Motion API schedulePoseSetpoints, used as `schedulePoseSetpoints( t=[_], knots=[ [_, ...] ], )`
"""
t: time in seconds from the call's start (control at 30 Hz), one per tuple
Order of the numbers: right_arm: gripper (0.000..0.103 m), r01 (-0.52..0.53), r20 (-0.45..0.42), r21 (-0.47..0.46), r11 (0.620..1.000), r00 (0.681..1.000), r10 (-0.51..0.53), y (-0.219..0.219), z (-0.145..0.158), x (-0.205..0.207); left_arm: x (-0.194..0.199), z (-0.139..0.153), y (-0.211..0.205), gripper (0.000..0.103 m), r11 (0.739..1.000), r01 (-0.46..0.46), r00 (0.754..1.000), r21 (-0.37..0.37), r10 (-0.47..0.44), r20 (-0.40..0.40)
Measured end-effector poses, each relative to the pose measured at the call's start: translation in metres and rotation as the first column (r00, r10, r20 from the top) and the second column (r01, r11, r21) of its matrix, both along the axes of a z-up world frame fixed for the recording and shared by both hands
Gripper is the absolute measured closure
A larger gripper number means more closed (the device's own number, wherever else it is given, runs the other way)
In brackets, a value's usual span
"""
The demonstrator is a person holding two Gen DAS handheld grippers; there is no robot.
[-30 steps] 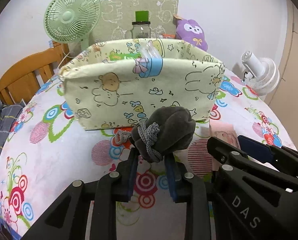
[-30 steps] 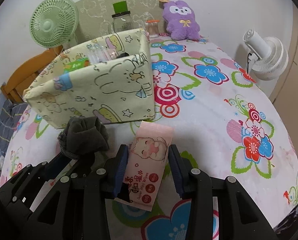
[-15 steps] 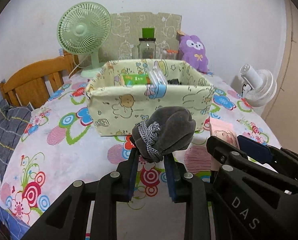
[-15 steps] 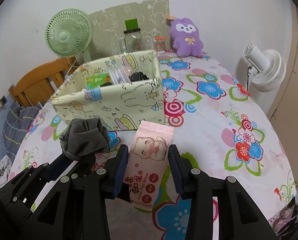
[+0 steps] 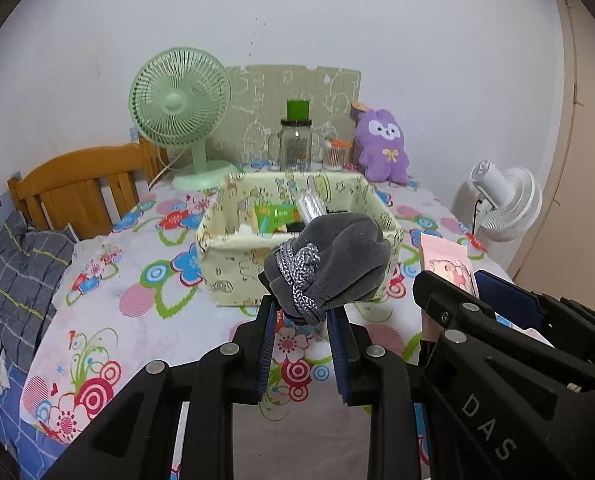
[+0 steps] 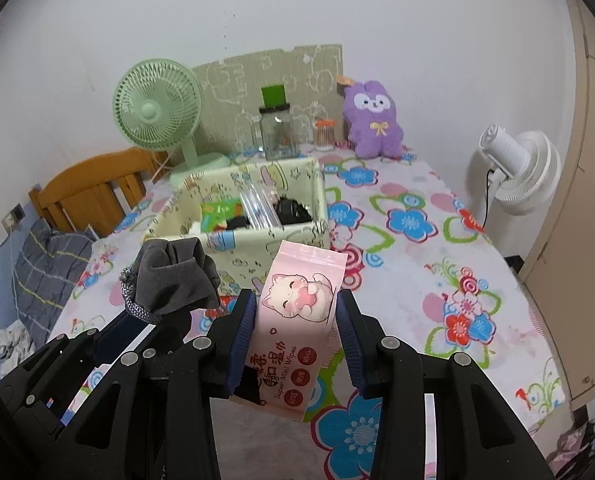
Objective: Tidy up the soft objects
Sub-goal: 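Lift and carry the glove and pink packet over the basket with both grippers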
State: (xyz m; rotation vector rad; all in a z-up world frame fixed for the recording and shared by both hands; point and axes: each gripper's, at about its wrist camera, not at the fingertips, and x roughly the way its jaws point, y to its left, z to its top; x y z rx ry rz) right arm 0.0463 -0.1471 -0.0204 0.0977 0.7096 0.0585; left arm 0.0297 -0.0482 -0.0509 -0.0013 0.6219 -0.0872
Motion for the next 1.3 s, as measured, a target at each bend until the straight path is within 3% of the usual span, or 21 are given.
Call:
schedulePoseSetpoints(
  t=[0.67,1.3],
  knots=[
    [0.059,-0.007,0.100,0.017,1.000,0.995,0.006,0.004,0.054,-0.002,-0.001,0.054,0.004,0.079,1.000,-0.007,0.996,0.011,0.006,0.094],
    [0.059,-0.033,0.098,0.029,0.999,0.995,0.030,0.008,0.060,0.056,0.049,0.059,0.011,0.079,1.000,-0.021,0.996,-0.002,0.022,0.090]
  ],
)
